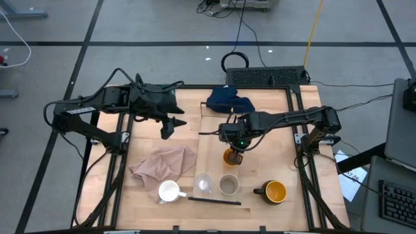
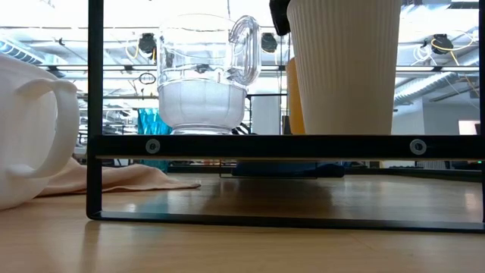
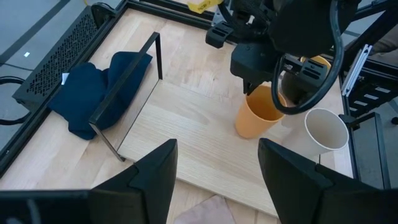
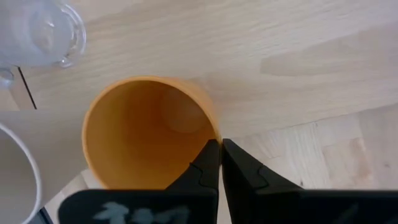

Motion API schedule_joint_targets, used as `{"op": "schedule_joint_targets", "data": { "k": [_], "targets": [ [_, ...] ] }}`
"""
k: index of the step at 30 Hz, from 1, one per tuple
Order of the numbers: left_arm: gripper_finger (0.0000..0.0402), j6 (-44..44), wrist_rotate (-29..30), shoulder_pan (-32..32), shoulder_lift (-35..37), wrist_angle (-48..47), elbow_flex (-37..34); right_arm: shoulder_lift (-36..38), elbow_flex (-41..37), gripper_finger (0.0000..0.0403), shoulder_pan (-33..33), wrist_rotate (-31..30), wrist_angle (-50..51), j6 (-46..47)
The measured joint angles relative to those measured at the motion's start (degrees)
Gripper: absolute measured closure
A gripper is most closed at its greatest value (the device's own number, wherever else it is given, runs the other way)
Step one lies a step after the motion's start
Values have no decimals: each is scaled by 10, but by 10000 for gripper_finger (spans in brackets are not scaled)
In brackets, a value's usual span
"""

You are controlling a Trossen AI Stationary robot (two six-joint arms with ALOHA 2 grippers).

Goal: Stack small to large cups/mugs on shelf
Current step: Put the yellow cup on the shelf aligned with the white cup

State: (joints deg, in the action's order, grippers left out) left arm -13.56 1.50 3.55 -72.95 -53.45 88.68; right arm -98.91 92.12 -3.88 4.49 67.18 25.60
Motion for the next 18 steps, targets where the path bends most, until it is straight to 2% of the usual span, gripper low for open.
{"op": "schedule_joint_targets", "data": {
  "k": [18],
  "targets": [
    [178,1,1,0,0,0,0,0,0,403,0,16,1,-8]
  ]
}}
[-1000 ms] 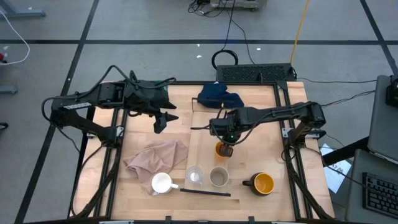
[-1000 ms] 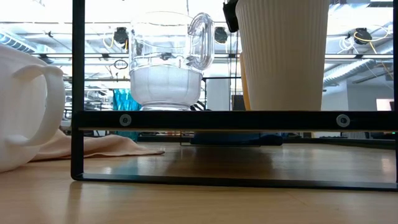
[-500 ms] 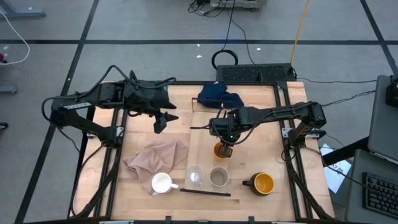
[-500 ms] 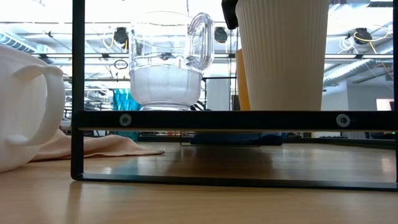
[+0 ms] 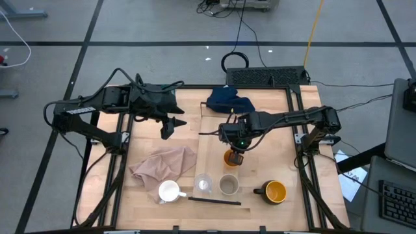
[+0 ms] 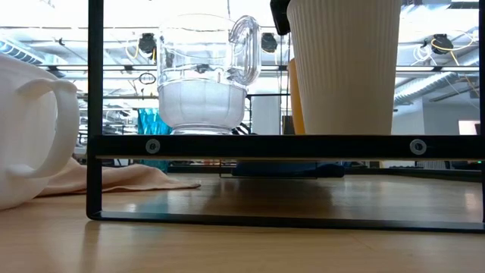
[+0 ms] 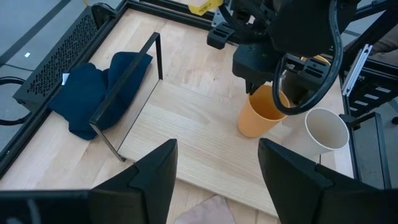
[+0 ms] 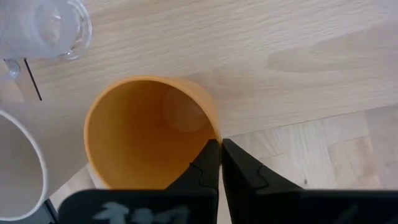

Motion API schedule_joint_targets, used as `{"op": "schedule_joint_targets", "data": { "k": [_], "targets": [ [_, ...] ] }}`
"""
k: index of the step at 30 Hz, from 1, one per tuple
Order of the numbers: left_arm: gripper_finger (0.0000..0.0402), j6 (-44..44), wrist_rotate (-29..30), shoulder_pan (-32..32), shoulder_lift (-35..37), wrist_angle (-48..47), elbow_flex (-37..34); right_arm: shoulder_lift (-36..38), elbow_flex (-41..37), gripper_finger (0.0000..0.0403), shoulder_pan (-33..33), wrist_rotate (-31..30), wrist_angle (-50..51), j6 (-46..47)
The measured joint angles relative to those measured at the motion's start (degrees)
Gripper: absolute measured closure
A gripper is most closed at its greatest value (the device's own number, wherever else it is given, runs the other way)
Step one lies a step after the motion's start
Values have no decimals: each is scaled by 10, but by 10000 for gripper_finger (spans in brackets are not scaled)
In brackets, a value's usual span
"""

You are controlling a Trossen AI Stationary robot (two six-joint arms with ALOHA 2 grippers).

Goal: Stack small to large cups/mugs on shelf
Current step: Put the yellow cup on the shelf aligned with the white cup

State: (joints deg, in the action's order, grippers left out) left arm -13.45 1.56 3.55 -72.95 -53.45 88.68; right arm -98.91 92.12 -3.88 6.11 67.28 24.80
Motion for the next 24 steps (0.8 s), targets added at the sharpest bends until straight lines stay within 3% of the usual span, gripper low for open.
{"op": "schedule_joint_targets", "data": {
  "k": [24],
  "targets": [
    [178,0,0,0,0,0,0,0,0,362,0,16,-11,-1]
  ]
}}
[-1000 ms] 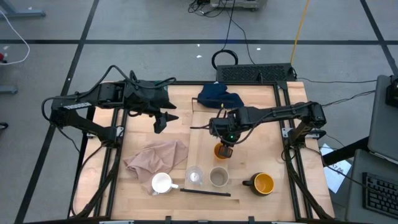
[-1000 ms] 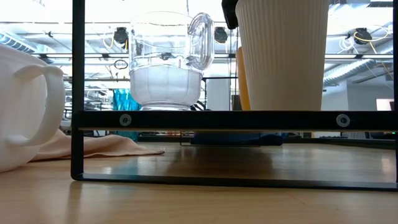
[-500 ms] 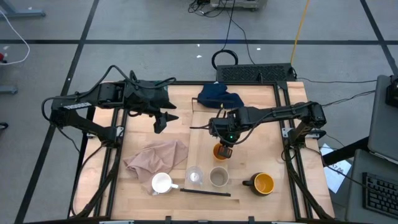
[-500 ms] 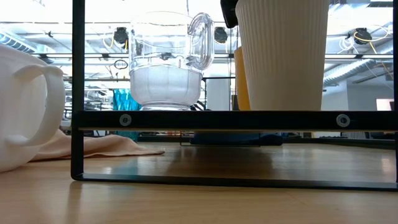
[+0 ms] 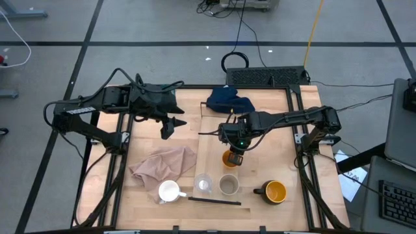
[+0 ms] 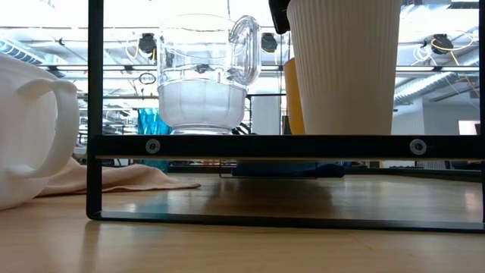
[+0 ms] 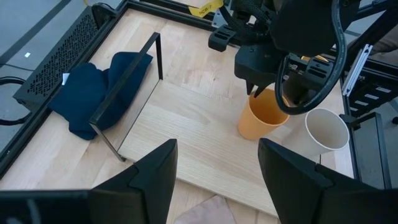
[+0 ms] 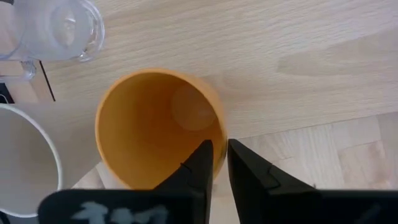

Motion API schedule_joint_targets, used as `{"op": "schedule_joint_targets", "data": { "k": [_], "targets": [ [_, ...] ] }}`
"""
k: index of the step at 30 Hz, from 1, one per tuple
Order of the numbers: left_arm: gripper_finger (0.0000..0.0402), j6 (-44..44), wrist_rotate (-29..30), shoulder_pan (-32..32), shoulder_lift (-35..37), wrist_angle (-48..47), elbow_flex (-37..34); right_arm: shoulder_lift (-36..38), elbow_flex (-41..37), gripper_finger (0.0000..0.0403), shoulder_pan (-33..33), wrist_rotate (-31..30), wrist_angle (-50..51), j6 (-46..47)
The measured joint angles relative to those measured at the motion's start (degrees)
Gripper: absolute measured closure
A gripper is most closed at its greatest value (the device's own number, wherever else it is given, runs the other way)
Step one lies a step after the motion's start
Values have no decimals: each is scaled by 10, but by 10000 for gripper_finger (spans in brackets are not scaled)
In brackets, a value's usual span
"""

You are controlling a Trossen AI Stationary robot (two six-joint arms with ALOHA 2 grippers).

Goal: Stack small to large cups/mugs on shelf
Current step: Put the yellow cup on the shelf aligned with the white cup, then put the white cup on the shelf aligned with the transparent cup

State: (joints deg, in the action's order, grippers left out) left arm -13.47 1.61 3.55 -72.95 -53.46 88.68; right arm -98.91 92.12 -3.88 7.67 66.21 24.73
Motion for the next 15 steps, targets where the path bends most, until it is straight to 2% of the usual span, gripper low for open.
{"op": "schedule_joint_targets", "data": {
  "k": [6,15],
  "targets": [
    [178,5,0,0,0,-8,0,5,0,361,1,-9,4,-1],
    [178,12,0,0,0,-46,0,50,0,361,9,-36,2,29]
  ]
}}
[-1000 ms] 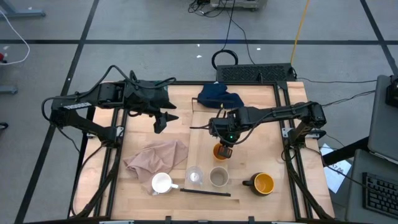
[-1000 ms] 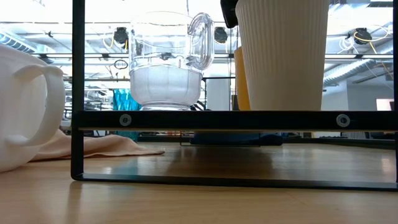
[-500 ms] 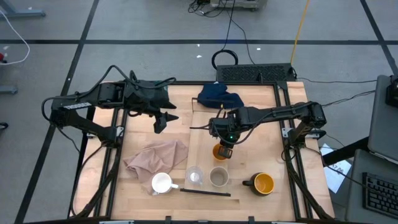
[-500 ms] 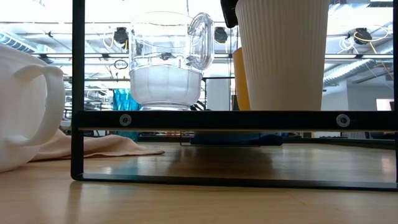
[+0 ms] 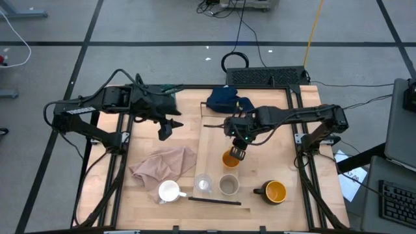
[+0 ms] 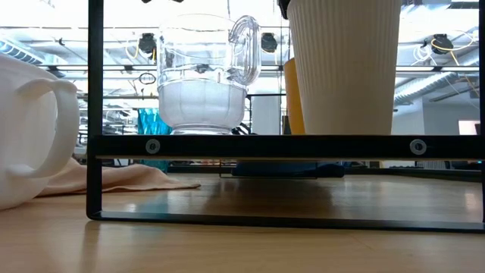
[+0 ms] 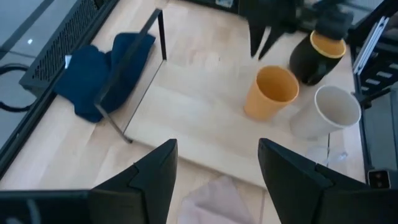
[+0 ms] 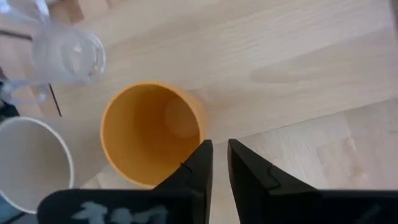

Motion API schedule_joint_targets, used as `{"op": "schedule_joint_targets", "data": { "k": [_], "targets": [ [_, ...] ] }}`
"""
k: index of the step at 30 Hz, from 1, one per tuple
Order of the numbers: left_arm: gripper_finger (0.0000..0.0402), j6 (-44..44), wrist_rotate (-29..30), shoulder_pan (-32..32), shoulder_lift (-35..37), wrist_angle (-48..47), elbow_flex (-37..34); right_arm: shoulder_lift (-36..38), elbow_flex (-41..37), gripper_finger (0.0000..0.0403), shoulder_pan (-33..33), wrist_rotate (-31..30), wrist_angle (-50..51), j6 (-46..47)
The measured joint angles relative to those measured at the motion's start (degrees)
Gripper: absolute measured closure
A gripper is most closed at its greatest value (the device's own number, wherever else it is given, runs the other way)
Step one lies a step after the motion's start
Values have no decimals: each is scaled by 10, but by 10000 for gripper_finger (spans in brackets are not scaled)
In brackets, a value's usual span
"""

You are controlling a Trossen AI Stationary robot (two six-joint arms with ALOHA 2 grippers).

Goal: Stack small to large cups/mugs on shelf
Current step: Put the white cup on the shelf aligned with the transparent cup

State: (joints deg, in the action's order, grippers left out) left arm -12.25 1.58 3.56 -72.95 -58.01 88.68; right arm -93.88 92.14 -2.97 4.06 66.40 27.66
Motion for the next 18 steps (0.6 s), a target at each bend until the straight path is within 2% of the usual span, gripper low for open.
{"op": "schedule_joint_targets", "data": {
  "k": [9,15,18],
  "targets": [
    [178,-2,0,-8,0,-85,0,48,0,361,10,-66,-14,18],
    [178,25,0,-54,-7,-180,0,62,0,361,18,-75,-16,17],
    [178,24,0,-86,-15,-199,0,62,0,361,18,-75,-22,14]
  ]
}}
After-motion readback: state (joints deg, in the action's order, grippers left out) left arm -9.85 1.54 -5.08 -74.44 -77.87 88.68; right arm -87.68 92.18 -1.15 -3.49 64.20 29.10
